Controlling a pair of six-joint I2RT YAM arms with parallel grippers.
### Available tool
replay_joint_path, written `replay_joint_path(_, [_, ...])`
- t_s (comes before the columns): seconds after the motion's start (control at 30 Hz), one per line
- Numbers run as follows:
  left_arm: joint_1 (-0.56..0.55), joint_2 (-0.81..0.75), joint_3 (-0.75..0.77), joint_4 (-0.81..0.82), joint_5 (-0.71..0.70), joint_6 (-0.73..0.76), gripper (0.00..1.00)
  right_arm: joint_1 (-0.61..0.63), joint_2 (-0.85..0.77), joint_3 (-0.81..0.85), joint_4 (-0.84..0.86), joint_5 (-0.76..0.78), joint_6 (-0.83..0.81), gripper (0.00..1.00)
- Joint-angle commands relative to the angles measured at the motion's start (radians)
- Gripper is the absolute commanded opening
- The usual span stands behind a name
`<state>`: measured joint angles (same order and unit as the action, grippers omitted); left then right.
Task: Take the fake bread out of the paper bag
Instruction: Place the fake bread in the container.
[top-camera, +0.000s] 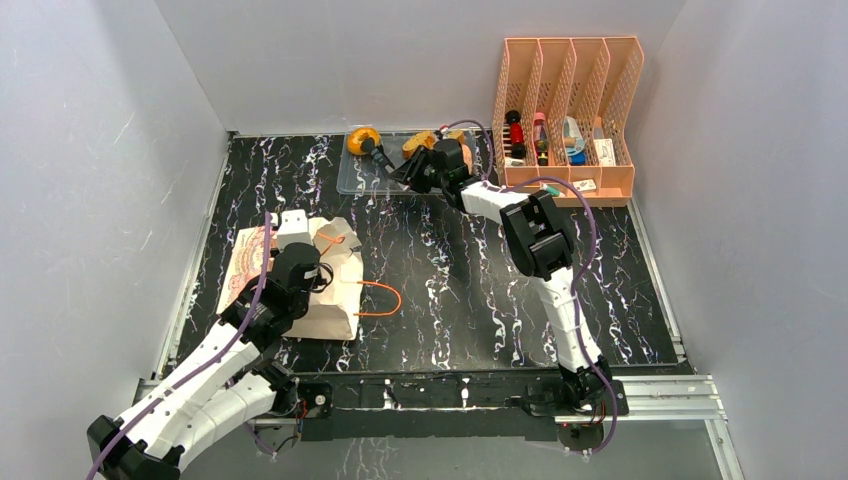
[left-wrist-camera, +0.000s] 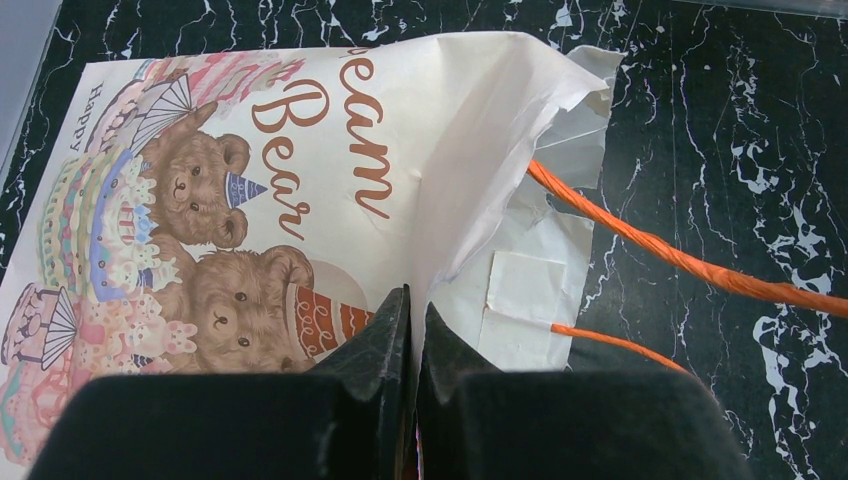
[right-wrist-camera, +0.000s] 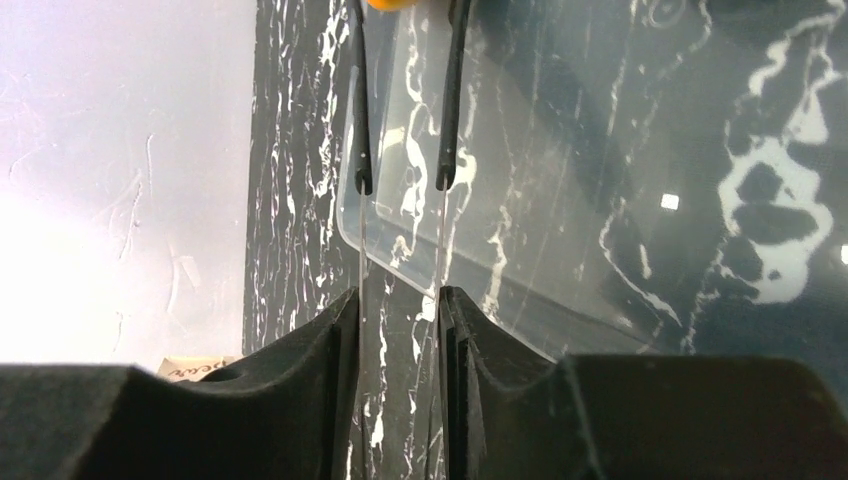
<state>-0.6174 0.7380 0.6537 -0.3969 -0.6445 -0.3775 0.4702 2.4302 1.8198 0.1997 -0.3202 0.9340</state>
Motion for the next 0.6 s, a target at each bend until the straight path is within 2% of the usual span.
replay_joint_path(0.0, [-0.001, -0.010, -0.002, 0.021, 0.004, 0.006, 0.00, -0.010, -0.034, -0.039, 0.115, -0.026, 0.034, 0.30])
replay_joint_path(0.33, [-0.001, -0.009, -0.003, 0.022, 0.011, 0.005, 0.00, -0.020, -0.129, -0.178, 0.177, -0.023, 0.032, 0.31])
replay_joint_path(0.57, [-0.001, -0.006, -0.001, 0.020, 0.012, 0.006, 0.00, -0.024, -0.214, -0.291, 0.241, -0.042, 0.025, 0.25])
